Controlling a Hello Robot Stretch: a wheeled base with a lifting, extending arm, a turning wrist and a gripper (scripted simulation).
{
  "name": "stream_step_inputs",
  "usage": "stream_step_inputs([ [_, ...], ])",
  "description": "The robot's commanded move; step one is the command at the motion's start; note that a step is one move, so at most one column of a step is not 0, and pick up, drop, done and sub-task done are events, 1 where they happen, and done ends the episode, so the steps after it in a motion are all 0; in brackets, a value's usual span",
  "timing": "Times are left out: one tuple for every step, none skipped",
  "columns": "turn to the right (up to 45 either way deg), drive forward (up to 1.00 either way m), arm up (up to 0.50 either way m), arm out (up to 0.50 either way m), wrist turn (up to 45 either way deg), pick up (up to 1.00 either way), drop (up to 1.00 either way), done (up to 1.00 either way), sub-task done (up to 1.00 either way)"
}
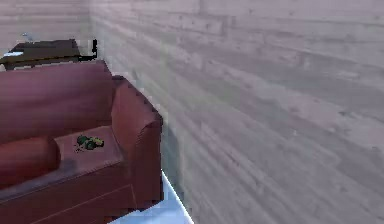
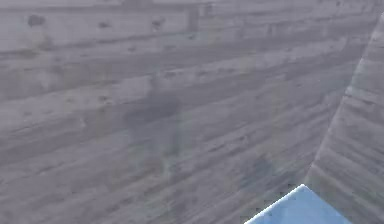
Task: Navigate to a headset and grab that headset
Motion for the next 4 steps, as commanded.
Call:
stream_step_inputs([
  [-45.0, 0.00, 0.00, 0.00, 0.0, 0.00, 0.00, 0.00, 0.00],
  [-45.0, 0.00, 0.00, 0.00, 0.0, 0.00, 0.00, 0.00, 0.00],
  [-30.0, 0.00, 0.00, 0.00, 0.0, 0.00, 0.00, 0.00, 0.00],
  [0.0, 0.15, 0.00, 0.00, 0.0, 0.00, 0.00, 0.00, 0.00],
])
